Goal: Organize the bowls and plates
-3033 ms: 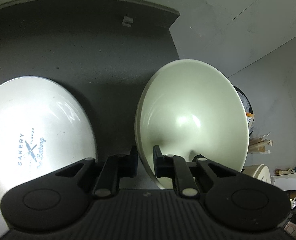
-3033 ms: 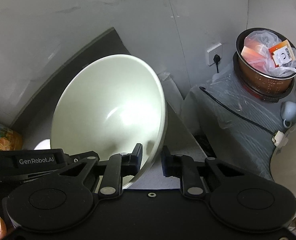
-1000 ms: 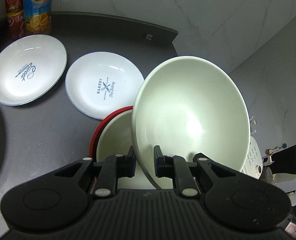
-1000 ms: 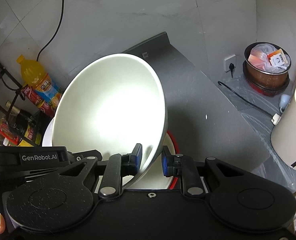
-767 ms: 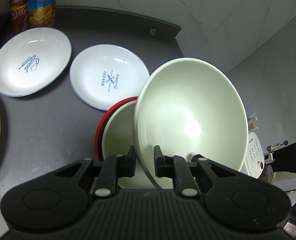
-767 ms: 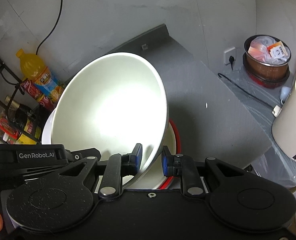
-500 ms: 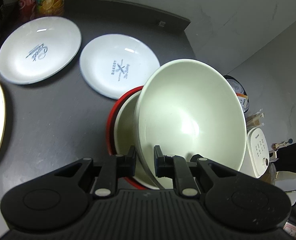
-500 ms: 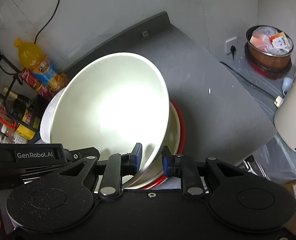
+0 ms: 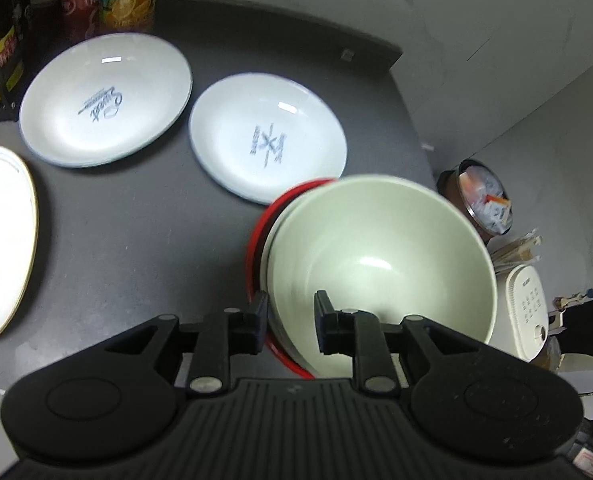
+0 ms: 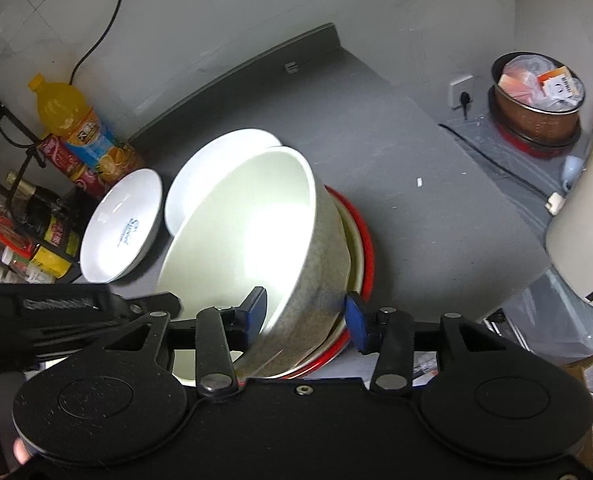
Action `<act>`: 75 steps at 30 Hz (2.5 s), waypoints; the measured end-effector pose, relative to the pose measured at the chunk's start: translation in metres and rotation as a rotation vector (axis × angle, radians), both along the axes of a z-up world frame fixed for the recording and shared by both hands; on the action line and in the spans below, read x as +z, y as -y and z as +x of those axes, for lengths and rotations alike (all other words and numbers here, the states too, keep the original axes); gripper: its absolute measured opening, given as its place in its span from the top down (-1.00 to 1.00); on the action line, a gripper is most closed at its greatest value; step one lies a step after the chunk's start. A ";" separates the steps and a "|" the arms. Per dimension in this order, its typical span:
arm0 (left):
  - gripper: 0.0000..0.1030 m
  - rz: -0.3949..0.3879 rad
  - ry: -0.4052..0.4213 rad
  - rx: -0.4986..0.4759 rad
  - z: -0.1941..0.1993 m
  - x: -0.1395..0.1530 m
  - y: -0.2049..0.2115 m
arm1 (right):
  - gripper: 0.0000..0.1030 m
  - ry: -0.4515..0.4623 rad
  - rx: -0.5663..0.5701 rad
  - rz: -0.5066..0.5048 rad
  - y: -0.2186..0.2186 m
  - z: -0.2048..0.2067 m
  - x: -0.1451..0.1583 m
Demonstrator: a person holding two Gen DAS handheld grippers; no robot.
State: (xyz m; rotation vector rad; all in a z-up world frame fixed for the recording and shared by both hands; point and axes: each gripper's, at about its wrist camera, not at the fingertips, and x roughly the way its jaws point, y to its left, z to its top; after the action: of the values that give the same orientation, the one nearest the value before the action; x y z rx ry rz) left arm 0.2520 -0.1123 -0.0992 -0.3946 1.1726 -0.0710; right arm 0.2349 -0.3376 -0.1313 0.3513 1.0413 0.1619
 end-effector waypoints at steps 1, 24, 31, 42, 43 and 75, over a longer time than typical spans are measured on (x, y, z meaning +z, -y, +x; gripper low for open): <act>0.54 0.003 0.005 -0.002 0.000 0.002 0.000 | 0.13 0.001 -0.002 0.005 0.002 -0.001 0.000; 0.38 0.064 0.041 0.068 -0.036 0.019 -0.025 | 0.70 0.079 -0.044 0.066 0.017 -0.024 0.015; -0.07 0.120 0.063 0.129 -0.059 0.033 -0.044 | 0.23 0.105 0.032 0.073 -0.001 -0.030 0.027; -0.29 0.130 0.068 0.203 -0.084 0.037 -0.067 | -0.37 0.129 0.201 0.021 -0.036 -0.036 0.037; -0.30 0.132 0.068 0.210 -0.086 0.037 -0.070 | -0.42 0.133 0.214 0.016 -0.039 -0.037 0.038; -0.51 0.175 0.039 0.372 -0.090 0.029 -0.195 | -0.99 0.161 0.555 -0.106 -0.158 0.009 0.046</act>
State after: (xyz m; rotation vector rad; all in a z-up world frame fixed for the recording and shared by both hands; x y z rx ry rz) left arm 0.1616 0.0828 -0.0706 -0.4479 1.0413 0.3435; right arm 0.2438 -0.1796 -0.0854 -0.0551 0.9624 0.6202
